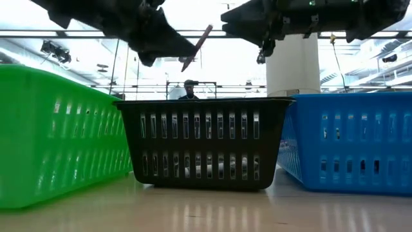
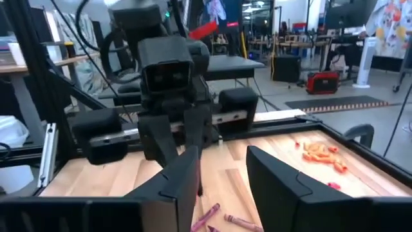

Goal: Sort crayons
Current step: Put the red crayon into the green bin

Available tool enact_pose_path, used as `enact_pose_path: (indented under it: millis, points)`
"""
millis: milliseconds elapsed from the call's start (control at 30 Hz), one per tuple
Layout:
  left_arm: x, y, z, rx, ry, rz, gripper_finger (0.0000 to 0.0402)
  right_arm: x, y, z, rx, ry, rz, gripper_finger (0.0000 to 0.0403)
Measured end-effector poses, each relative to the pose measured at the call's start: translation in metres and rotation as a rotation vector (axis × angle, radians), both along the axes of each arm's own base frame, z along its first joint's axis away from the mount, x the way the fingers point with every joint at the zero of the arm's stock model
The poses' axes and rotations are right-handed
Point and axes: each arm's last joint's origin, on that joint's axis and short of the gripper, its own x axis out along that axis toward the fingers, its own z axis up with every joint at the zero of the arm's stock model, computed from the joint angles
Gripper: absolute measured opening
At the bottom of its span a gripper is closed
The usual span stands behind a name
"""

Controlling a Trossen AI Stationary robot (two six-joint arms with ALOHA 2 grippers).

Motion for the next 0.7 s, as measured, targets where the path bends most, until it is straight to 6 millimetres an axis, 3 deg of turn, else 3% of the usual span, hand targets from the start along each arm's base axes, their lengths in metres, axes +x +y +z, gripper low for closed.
enact_pose_path:
  millis: [200,400,533,700]
  points:
    - [0.001,-0.009,-0.004,0.009,0.014,-0.098,0.0016,-0.001,0.001,-0.002,-0.038,0.033,-0.019,0.0149]
    - [-0.018,-0.035,0.004,0.057,0.065,-0.322,0.0016,-0.002,-0.001,-0.005,-0.070,0.080,-0.082,0.0148]
    - [-0.026,-0.055,0.005,-0.003,0.075,-0.512,0.0016,-0.003,-0.001,-0.005,-0.080,0.089,-0.097,0.0147]
    - [-0.028,-0.073,-0.018,-0.069,0.192,-0.529,0.0017,-0.003,-0.002,-0.006,-0.099,0.098,-0.107,0.0147]
